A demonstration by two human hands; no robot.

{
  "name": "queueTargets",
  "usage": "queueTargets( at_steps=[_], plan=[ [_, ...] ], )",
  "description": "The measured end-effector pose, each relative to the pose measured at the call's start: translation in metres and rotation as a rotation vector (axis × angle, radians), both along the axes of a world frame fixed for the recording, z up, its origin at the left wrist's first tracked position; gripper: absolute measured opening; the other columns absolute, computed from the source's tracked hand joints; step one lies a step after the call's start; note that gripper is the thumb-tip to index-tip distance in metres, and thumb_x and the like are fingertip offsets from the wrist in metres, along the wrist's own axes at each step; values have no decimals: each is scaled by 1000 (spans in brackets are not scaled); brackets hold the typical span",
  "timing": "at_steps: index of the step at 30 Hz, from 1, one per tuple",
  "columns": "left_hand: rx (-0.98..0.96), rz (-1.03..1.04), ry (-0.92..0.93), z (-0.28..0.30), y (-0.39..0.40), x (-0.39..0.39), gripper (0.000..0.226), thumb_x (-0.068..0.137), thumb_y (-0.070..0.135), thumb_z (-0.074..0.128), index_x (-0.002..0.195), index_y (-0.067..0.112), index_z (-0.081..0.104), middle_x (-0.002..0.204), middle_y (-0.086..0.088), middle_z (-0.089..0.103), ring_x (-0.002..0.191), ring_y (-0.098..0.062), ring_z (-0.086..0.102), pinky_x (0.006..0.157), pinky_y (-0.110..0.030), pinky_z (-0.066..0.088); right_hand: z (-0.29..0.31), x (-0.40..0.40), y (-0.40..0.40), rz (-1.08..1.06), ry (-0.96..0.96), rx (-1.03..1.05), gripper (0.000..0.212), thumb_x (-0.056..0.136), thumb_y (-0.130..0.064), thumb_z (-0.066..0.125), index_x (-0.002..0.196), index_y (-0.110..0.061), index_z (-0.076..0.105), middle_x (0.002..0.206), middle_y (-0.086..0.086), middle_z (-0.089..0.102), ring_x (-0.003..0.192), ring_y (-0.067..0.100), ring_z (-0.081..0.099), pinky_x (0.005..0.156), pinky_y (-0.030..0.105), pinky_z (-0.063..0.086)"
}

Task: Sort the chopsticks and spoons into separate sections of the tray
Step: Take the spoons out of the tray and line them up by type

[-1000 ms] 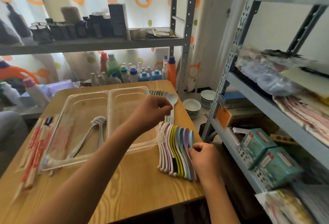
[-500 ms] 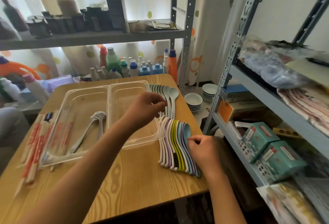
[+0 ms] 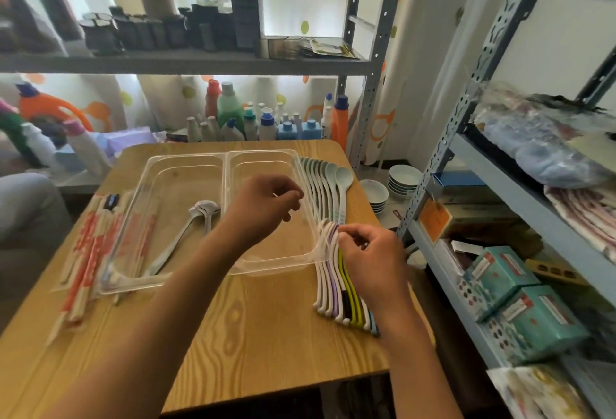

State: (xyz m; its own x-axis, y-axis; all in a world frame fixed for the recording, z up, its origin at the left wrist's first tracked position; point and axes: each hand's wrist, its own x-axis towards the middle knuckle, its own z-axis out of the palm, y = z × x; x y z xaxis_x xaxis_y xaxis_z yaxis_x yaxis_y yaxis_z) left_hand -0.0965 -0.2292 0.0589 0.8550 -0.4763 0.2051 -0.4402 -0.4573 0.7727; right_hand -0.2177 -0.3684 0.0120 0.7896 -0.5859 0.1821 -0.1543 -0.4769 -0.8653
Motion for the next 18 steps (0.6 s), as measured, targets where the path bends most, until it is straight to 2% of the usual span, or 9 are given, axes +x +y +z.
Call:
queueTargets(
  at_steps=[3, 5, 8, 12, 15, 18],
  plan=[
    [24, 183, 16, 5, 26, 12, 14, 95, 19, 57, 97, 16, 70, 80, 6, 68, 69, -6, 65, 59, -17, 47, 2, 23, 19, 26, -105, -12, 15, 91, -16, 65, 100, -18, 76, 89, -14, 68, 85, -7, 61, 68, 9, 48],
    [5, 292, 55, 8, 50, 22, 14, 95, 19, 57, 96, 16, 70, 81, 3, 68, 72, -10, 65, 63, -23, 51, 3, 38, 34, 52, -128, -27, 13, 90, -17, 65, 98, -20, 76, 88, -12, 69, 83, -4, 62, 70, 12, 50],
    [38, 345, 139, 7, 84, 44, 15, 93, 19, 58, 83, 22, 68, 78, 0, 70, 74, -16, 68, 72, -36, 57, 6, 59, 59, 114, -152, -23, 14, 89, -16, 66, 98, -20, 76, 87, -11, 70, 80, -2, 63, 70, 14, 51],
    [126, 400, 206, -6, 114, 63, 19, 89, 12, 57, 77, 24, 67, 77, -1, 69, 78, -18, 67, 77, -37, 56, 6, 82, 88, 183, -118, -41, 15, 90, -17, 66, 100, -20, 77, 84, -14, 69, 78, -5, 62, 67, 7, 47],
    [305, 438, 228, -22, 127, 74, 12, 89, 15, 58, 88, 16, 71, 84, -3, 67, 85, -20, 63, 77, -32, 50, 4, 96, 105, 221, -94, -31, 15, 91, -17, 65, 100, -19, 77, 81, -16, 68, 77, -8, 61, 65, 7, 47],
    [468, 436, 292, -41, 129, 79, 9, 88, 20, 61, 93, 15, 65, 85, -5, 62, 79, -20, 59, 69, -33, 50, 1, 107, 116, 225, -74, -24, 15, 91, -17, 65, 100, -19, 77, 83, -14, 69, 76, -4, 63, 67, 10, 50]
  ],
)
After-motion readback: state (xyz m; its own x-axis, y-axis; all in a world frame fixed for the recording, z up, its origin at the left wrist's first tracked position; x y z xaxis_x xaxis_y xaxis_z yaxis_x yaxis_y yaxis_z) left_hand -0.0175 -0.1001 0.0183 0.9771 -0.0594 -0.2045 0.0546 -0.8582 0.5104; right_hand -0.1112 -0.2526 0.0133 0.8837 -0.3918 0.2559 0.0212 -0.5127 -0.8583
